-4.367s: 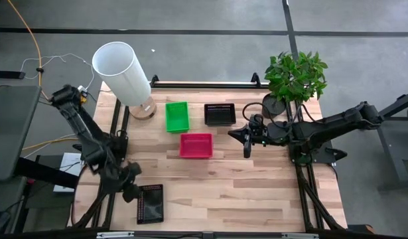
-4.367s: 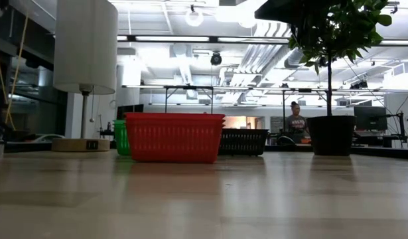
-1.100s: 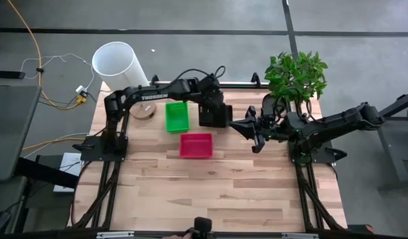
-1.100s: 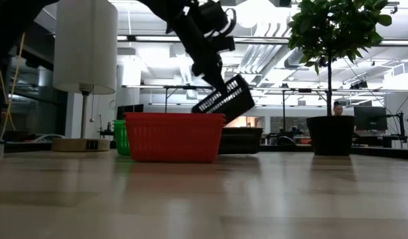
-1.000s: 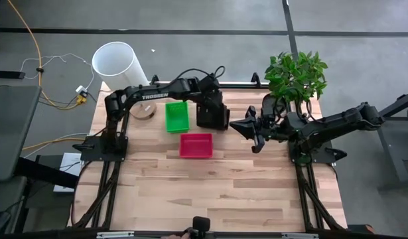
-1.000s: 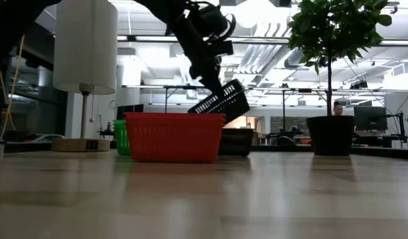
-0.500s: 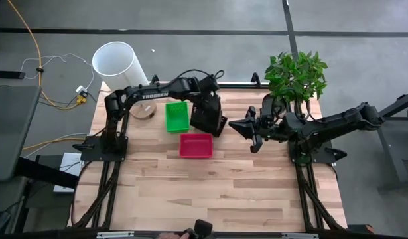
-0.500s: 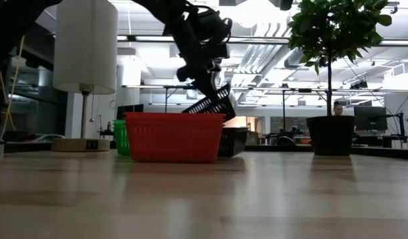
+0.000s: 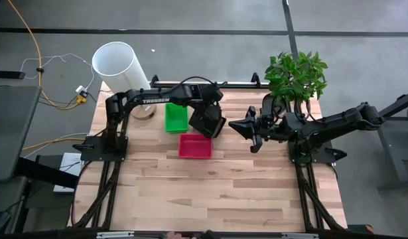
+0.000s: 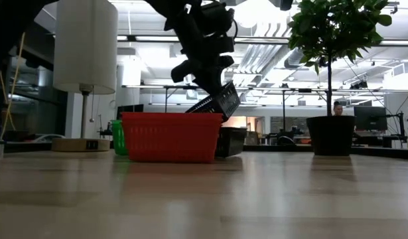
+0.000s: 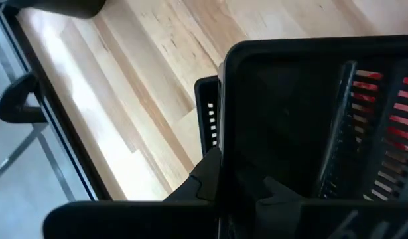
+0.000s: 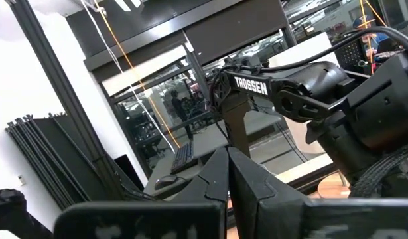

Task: Stack baskets by color
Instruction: Stack the black bin on the black bin, then adjust the black bins

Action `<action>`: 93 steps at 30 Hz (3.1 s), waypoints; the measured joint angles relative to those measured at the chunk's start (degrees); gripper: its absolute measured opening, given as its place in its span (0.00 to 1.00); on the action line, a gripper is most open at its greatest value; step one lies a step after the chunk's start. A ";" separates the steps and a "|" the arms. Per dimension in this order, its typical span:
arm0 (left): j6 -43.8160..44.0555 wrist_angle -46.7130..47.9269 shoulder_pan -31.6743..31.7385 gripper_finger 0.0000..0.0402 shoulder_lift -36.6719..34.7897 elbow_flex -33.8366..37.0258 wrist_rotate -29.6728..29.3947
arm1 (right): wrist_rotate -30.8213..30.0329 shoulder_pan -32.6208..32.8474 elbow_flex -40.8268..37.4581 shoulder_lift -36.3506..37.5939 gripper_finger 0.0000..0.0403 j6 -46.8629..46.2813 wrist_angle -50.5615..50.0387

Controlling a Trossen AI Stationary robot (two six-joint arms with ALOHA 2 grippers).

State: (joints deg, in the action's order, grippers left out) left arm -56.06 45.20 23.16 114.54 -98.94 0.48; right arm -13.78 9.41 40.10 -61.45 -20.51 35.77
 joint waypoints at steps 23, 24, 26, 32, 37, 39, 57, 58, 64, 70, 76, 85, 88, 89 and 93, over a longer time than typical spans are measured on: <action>5.56 -2.51 -1.21 0.36 -0.59 0.09 -7.97 | 0.06 0.00 0.00 0.00 0.00 -0.02 -0.02; 6.33 -2.19 -1.21 0.37 -1.21 0.11 -8.96 | 0.09 0.00 0.00 0.00 0.00 0.00 -0.02; 7.62 -1.77 -1.21 0.38 -2.66 0.11 -10.37 | 0.09 0.00 0.00 -0.02 0.00 0.06 -0.02; 18.16 0.94 -1.16 0.31 -9.06 0.11 -8.24 | 0.00 0.00 0.00 -0.02 0.00 2.00 -0.16; 29.49 5.43 -1.18 0.11 -15.15 0.32 -0.15 | -1.23 0.00 0.00 -0.04 0.00 1.01 -3.71; 34.39 4.94 -1.37 0.03 -17.80 1.72 4.70 | -1.25 0.00 0.00 -0.35 0.00 -0.10 -5.63; 73.21 -49.01 -22.90 0.00 -53.98 52.82 0.81 | 0.36 -0.15 0.00 -17.41 0.00 -15.35 -12.08; 74.26 -50.32 -24.22 0.00 -55.54 54.60 -1.53 | 0.42 -0.15 0.00 -18.93 0.00 -16.47 -12.73; 75.41 -51.88 -29.20 0.00 -62.35 58.84 -12.33 | 0.48 -0.15 -0.04 -26.97 0.00 -23.14 -18.75; 74.97 -51.67 -29.63 0.00 -65.17 58.84 -15.28 | -0.02 -0.86 -0.04 -33.72 0.00 -26.75 -19.70; 75.45 -51.47 -29.64 0.00 -65.86 58.84 -15.31 | -5.72 -3.38 -0.04 -38.54 0.00 -28.11 -15.88; 76.92 -50.77 -29.64 0.00 -65.83 58.84 -15.29 | -5.16 -9.46 0.00 -39.34 0.00 -24.56 -10.38; 76.92 -50.81 -29.64 0.00 -65.83 58.83 -14.93 | -5.72 -11.16 0.00 -39.34 0.00 -24.16 -10.43; 76.92 -50.80 -29.64 0.00 -65.83 58.84 -14.76 | -6.05 -11.71 0.00 -39.33 0.00 -24.09 -10.43; 76.92 -50.79 -29.64 0.00 -65.83 58.84 -14.11 | -6.75 -13.74 0.00 -39.16 0.00 -22.84 -10.44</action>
State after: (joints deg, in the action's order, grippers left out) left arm 20.86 -5.58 -6.48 48.71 -40.10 -13.63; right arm -20.53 -4.33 40.10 -100.61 -43.35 25.33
